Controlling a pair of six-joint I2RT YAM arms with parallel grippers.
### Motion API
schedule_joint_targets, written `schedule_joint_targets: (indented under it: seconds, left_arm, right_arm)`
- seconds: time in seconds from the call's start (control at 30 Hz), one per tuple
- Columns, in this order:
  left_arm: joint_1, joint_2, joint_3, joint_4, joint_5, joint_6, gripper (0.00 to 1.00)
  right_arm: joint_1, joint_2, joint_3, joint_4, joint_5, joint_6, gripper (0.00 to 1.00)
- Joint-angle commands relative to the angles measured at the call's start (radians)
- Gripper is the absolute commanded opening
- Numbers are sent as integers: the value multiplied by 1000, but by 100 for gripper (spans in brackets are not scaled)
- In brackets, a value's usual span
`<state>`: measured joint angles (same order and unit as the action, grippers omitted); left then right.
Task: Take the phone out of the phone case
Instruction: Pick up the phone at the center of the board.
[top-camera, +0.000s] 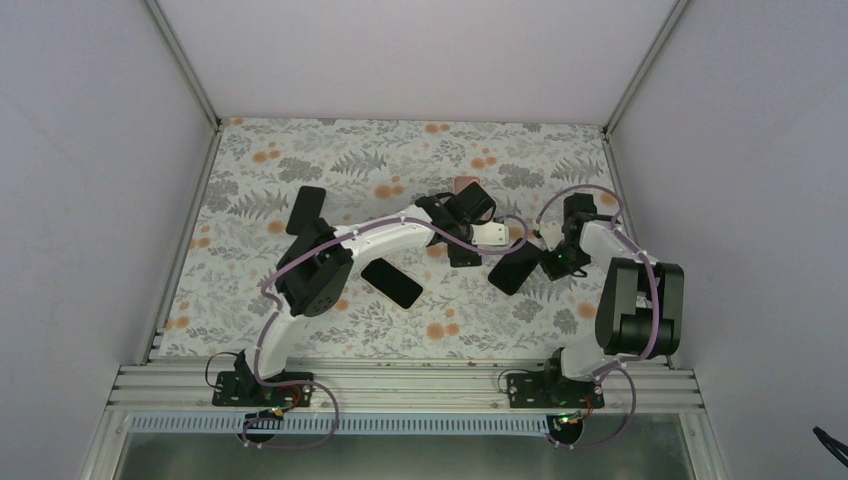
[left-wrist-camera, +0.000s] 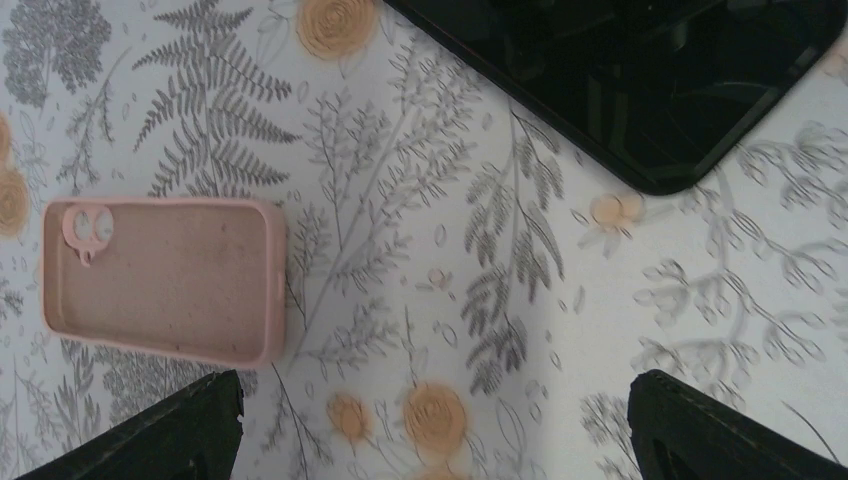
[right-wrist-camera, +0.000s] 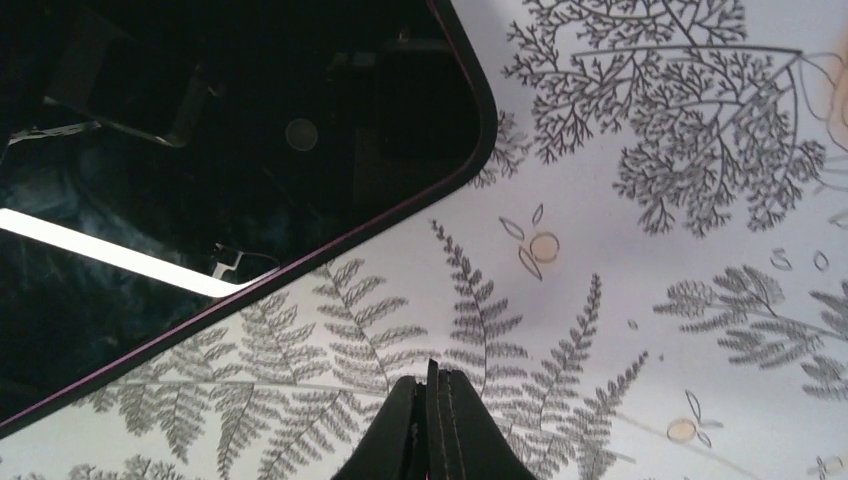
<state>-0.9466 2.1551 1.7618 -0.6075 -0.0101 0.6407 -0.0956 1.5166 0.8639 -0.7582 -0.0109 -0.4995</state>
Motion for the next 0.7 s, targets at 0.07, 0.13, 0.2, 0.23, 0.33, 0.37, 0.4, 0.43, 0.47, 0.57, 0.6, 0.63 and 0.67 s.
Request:
schedule_joint_targets:
  seconds: [0.07, 0.13, 0.2, 0.23, 0.33, 0.37, 0.4, 0.43, 0.47, 0.57, 0.6, 0.63, 0.67]
  left_arm:
    - [-16, 94, 70, 26, -54, -21, 94]
    - [-20, 114, 70, 32, -63, -23, 94]
    - [-25, 123, 61, 48, -69, -23, 94]
    - [-29, 125, 52, 57, -75, -22, 94]
    - [-41, 126, 20, 100, -100, -23, 94]
    - [-44, 126, 11, 118, -110, -28, 94]
    - [-46, 125, 0, 135, -115, -37, 94]
    - [-48, 124, -11, 158, -121, -46, 94]
    - [-52, 125, -20, 177, -131, -53, 94]
    - [-67, 127, -54, 225, -148, -64, 95]
    - [-74, 129, -59, 232, -149, -64, 94]
    - [-85, 134, -57, 232, -149, -67, 94]
    - [-93, 137, -55, 224, -147, -70, 94]
  right_arm:
    - [-29, 83, 51, 49, -71, -57, 4]
    - [-35, 112, 66, 54, -90, -59, 4]
    - [-38, 137, 84, 46, -120, -62, 4]
    - [-40, 138, 92, 42, -134, -63, 4]
    - [-43, 194, 113, 42, -164, -62, 4]
    - [-45, 205, 121, 41, -174, -61, 4]
    - [-46, 216, 130, 39, -187, -61, 4]
    - [-48, 228, 139, 36, -196, -60, 4]
    - [-50, 241, 151, 34, -202, -57, 4]
    - [-55, 270, 192, 28, -221, -49, 4]
    - [-56, 280, 202, 22, -230, -50, 4]
    - [-57, 291, 217, 17, -237, -50, 4]
    - [-57, 307, 231, 12, -245, -48, 4]
